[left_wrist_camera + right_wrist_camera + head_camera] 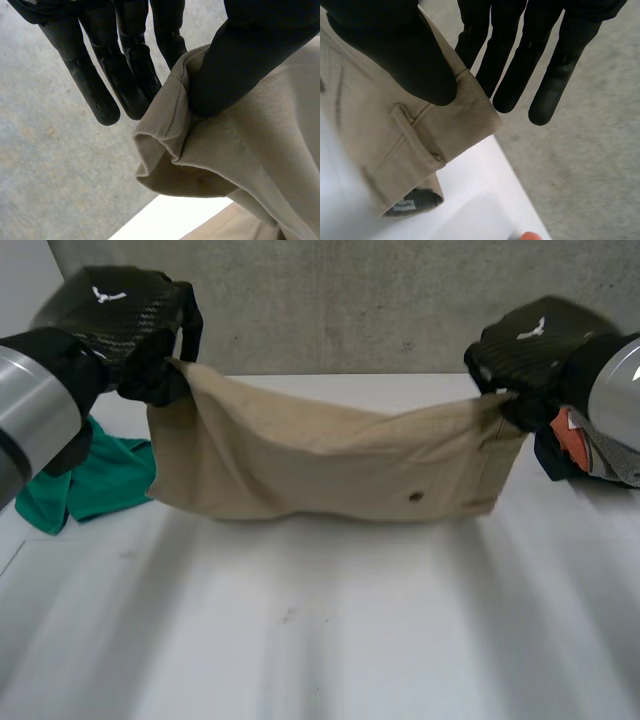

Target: Fold the laundry.

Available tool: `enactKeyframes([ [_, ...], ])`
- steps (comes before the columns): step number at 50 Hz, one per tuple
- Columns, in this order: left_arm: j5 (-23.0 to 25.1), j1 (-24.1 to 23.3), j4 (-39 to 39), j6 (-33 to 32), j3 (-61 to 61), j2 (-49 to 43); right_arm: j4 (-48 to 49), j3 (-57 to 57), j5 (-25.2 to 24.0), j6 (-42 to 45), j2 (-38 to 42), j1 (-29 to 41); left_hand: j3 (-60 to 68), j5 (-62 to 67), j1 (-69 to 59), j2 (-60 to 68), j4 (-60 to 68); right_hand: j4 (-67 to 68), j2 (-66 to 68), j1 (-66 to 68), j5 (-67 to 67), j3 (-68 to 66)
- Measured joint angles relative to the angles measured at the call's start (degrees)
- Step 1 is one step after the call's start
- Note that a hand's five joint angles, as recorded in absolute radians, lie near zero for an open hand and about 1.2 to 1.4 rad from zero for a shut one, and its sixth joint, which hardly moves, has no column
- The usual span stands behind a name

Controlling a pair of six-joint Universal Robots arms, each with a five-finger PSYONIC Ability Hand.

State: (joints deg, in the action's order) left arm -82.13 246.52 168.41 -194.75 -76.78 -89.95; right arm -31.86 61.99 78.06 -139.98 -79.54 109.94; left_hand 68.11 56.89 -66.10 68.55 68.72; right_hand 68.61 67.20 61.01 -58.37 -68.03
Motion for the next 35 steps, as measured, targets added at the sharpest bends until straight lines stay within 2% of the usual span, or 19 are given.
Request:
enactKeyframes([
  [4, -0.3, 0.6, -0.6, -0.6, 2.2, -7.1, -0.7, -0.2, 0.2, 1.0, 5.1, 0.4, 0.0, 0.0, 0.0, 0.0, 0.0, 0.0, 0.0, 0.0, 0.0, 0.0],
  [10, -1.7, 1.2, 2.3, -4.5, 9.0, -22.7, 0.8, -3.5, 2.6, 0.7, 17.5, 0.9, 0.0, 0.0, 0.0, 0.0, 0.0, 0.1, 0.0, 0.0, 0.0, 0.0],
  [13, -2.1, 1.3, 5.3, -6.2, 14.2, -28.8, 2.7, -7.6, 4.4, -1.0, 22.6, 1.3, 0.0, 0.0, 0.0, 0.1, 0.0, 0.1, 0.0, 0.0, 0.0, -0.1],
  [17, -2.6, 1.5, 15.1, -6.7, 25.2, -35.7, 10.4, -19.1, 8.0, -7.0, 29.4, 1.9, 0.1, 0.0, 0.0, 0.1, 0.0, 0.2, 0.0, 0.0, 0.0, -0.2],
  [20, -2.8, 1.6, 18.8, -6.2, 28.0, -36.6, 13.2, -21.9, 8.6, -8.7, 30.2, 2.0, 0.1, 0.0, 0.0, 0.2, 0.0, 0.2, 0.0, 0.0, 0.0, -0.2],
  [22, -3.7, 1.7, 31.1, -3.5, 34.9, -37.3, 25.7, -28.5, 9.8, -14.4, 30.4, 2.1, 0.1, 0.0, 0.0, 0.2, 0.0, 0.2, 0.0, 0.0, 0.0, -0.2],
  [24, -4.1, 1.7, 35.5, -2.3, 36.5, -36.9, 30.5, -29.3, 9.9, -16.0, 29.6, 2.0, 0.1, 0.0, 0.0, 0.2, 0.0, 0.2, 0.0, 0.0, 0.0, -0.2],
  [25, -4.6, 1.8, 39.5, -1.1, 37.7, -36.3, 38.2, -29.4, 9.8, -18.0, 28.0, 2.0, 0.1, 0.0, 0.0, 0.2, 0.0, 0.2, 0.0, 0.0, -0.1, -0.2],
  [27, -4.9, 1.8, 42.5, -0.2, 38.4, -35.6, 42.5, -29.0, 9.7, -19.0, 26.9, 2.0, 0.1, 0.0, 0.0, 0.2, 0.0, 0.2, 0.0, 0.0, 0.0, -0.2],
  [28, -5.1, 1.8, 44.6, 0.6, 38.6, -34.8, 48.7, -27.8, 9.2, -20.0, 25.2, 1.9, 0.1, 0.0, 0.0, 0.2, 0.0, 0.2, 0.0, 0.0, 0.0, -0.2],
  [31, -5.3, 1.9, 46.0, 1.5, 37.2, -33.1, 55.4, -25.3, 7.6, -20.7, 23.1, 2.0, 0.1, 0.3, 0.0, 0.2, 0.0, 0.2, 0.0, 0.0, 0.0, -0.2],
  [35, -4.9, 2.1, 44.8, 1.9, 32.6, -31.2, 56.5, -23.0, 5.7, -20.6, 23.0, 2.1, 0.1, 0.4, 0.0, 0.2, 0.0, 0.2, 0.0, 0.0, 0.0, -0.2],
])
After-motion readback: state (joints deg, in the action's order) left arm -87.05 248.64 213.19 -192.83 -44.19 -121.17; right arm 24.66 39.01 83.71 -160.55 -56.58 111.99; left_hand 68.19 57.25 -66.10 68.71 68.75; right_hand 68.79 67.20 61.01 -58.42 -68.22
